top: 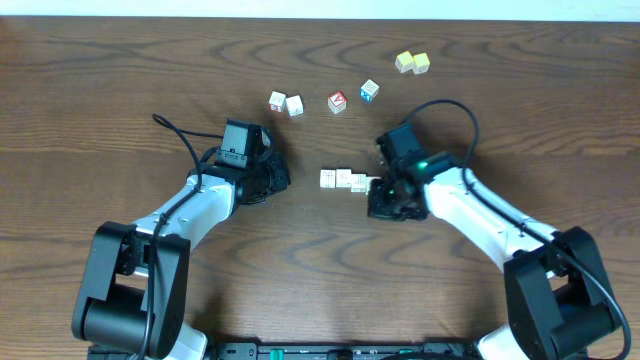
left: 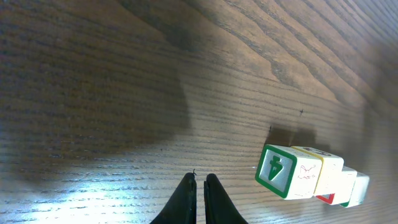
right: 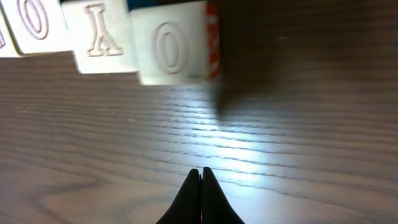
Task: Lift 4 blocks
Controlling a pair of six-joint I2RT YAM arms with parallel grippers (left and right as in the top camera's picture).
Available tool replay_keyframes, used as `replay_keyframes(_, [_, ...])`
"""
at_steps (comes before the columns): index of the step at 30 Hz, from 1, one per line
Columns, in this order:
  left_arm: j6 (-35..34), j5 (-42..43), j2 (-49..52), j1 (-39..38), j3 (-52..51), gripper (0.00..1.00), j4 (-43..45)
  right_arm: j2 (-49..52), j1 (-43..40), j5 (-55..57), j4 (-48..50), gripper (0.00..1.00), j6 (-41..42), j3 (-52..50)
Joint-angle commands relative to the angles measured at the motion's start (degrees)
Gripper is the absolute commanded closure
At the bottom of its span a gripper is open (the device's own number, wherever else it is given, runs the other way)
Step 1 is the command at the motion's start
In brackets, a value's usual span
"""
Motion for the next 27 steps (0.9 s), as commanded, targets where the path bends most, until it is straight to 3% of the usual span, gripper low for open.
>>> replay_keyframes(1, [0.96, -0.52, 0.46, -0.04, -0.04, 0.92, 0.04, 0.66, 2.86, 4.48, 0.79, 0.99, 3.8, -0.48])
replay_keyframes(9, [0.96, -0.52, 0.46, -0.02, -0.04, 0.92, 0.07, 1.16, 6.62, 7.98, 1.38, 0.99, 5.81, -0.48])
replay_keyframes(27, [0.96, -0.94, 0.46, -0.02, -0.04, 0.92, 0.04, 4.28, 6.71, 8.44, 6.08, 0.99, 6.1, -0.48])
